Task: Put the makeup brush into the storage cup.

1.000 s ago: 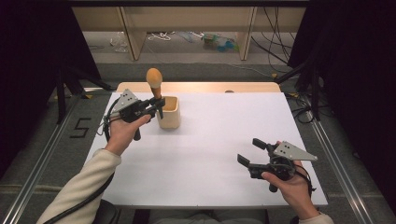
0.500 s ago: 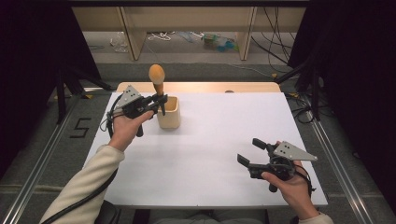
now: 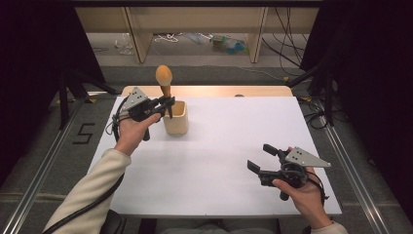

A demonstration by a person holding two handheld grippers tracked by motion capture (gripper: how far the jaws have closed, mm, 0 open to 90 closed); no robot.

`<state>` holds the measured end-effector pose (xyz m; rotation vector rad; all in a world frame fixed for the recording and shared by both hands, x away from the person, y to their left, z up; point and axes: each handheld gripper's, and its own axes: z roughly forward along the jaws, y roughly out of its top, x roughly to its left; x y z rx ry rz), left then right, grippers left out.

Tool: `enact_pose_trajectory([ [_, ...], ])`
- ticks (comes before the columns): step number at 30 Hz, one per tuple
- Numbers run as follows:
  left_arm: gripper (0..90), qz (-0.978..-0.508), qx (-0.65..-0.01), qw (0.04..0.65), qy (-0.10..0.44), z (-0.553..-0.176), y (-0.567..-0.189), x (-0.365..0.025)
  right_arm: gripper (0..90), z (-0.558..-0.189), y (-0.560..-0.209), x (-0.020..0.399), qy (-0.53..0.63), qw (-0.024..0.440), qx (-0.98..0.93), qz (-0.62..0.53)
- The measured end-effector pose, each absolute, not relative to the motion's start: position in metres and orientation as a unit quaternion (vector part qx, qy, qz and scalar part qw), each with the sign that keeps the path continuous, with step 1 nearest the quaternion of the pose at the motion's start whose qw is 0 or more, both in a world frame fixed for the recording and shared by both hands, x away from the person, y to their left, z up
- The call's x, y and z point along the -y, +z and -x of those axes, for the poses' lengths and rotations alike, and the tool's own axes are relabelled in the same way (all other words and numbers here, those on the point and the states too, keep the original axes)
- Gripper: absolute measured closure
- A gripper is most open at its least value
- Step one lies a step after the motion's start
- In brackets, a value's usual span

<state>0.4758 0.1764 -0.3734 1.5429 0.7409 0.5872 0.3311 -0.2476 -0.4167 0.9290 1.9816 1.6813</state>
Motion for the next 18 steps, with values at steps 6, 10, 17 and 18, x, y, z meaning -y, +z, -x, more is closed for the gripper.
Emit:
enact_pose_trajectory([
  [6, 74.2, -0.669, -0.324, 0.618, 0.256, -0.4788, -0.3734, -0.177, 16.6, -0.3315, -0.4177, 0.2473, 0.599, 0.185, -0.706, -0.33],
  [10, 74.2, -0.669, -0.323, 0.618, 0.256, -0.4814, -0.373, -0.1755, 16.6, -0.3311, -0.4178, 0.2478, 0.598, 0.185, -0.707, -0.329],
  [17, 74.2, -0.67, -0.322, 0.617, 0.257, -0.4849, -0.3731, -0.1723, 16.6, -0.3314, -0.4181, 0.2483, 0.596, 0.183, -0.709, -0.33],
  [18, 74.2, -0.671, -0.321, 0.616, 0.258, -0.4854, -0.373, -0.1726, 16.6, -0.3316, -0.4184, 0.2482, 0.598, 0.183, -0.707, -0.33],
])
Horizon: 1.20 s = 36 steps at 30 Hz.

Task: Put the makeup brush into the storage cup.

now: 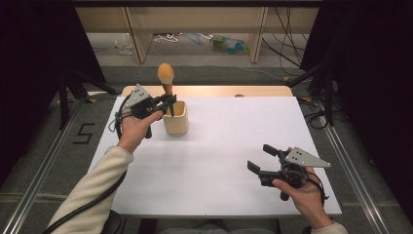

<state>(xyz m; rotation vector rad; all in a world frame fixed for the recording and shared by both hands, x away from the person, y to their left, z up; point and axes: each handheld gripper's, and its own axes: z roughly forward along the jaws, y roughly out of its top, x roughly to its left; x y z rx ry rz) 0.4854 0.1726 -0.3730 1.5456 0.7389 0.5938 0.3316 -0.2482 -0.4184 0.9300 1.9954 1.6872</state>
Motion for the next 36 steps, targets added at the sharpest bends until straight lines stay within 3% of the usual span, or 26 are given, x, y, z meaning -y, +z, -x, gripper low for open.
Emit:
enact_pose_trajectory([
  [29, 74.2, -0.659, -0.338, 0.616, 0.267, -0.503, -0.374, -0.174, 16.6, -0.33, -0.419, 0.248, 0.59, 0.177, -0.714, -0.333],
  [36, 74.2, -0.656, -0.339, 0.617, 0.271, -0.508, -0.373, -0.172, 16.6, -0.333, -0.42, 0.248, 0.602, 0.199, -0.698, -0.332],
])
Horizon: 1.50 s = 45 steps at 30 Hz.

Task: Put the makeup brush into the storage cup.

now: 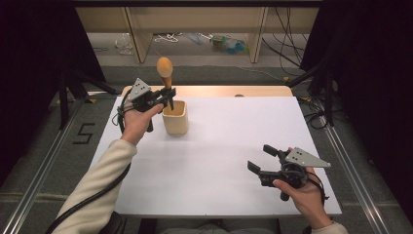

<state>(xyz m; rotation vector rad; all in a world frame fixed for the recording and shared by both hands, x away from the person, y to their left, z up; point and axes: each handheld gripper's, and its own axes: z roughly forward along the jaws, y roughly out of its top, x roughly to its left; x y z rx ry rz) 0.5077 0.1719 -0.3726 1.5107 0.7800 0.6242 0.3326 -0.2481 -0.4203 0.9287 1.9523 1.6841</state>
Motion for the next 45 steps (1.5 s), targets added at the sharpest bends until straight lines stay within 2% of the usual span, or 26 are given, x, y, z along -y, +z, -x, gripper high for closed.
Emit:
enact_pose_trajectory([
  [4, 74.2, -0.654, -0.34, 0.618, 0.273, -0.51, -0.372, -0.171, 16.6, -0.331, -0.419, 0.25, 0.592, 0.184, -0.711, -0.332],
  [12, 74.2, -0.655, -0.34, 0.616, 0.277, -0.515, -0.374, -0.169, 16.5, -0.333, -0.42, 0.249, 0.6, 0.188, -0.706, -0.326],
  [23, 74.2, -0.652, -0.346, 0.613, 0.282, -0.521, -0.377, -0.167, 16.6, -0.331, -0.419, 0.25, 0.591, 0.173, -0.715, -0.332],
  [45, 74.1, -0.647, -0.353, 0.611, 0.29, -0.528, -0.394, -0.165, 16.6, -0.332, -0.42, 0.248, 0.604, 0.176, -0.703, -0.333],
])
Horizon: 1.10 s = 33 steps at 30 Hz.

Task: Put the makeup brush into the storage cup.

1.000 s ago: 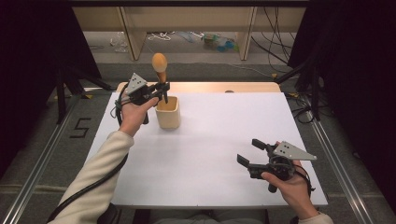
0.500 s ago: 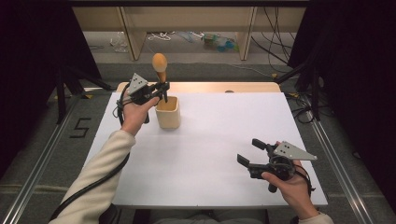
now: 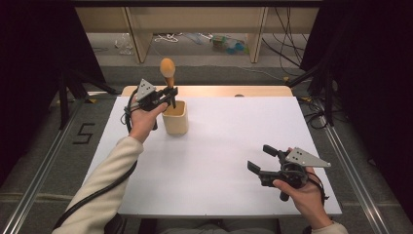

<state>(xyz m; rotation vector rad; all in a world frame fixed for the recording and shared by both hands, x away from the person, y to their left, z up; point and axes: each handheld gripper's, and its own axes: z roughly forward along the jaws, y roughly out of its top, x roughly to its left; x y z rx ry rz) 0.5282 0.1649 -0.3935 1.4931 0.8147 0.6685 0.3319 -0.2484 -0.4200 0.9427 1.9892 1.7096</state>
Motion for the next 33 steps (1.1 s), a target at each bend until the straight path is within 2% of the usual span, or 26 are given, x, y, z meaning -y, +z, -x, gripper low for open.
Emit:
enact_pose_trajectory([
  [33, 74.1, -0.643, -0.367, 0.603, 0.298, -0.528, -0.414, -0.17, 16.5, -0.33, -0.419, 0.249, 0.598, 0.177, -0.709, -0.328],
])
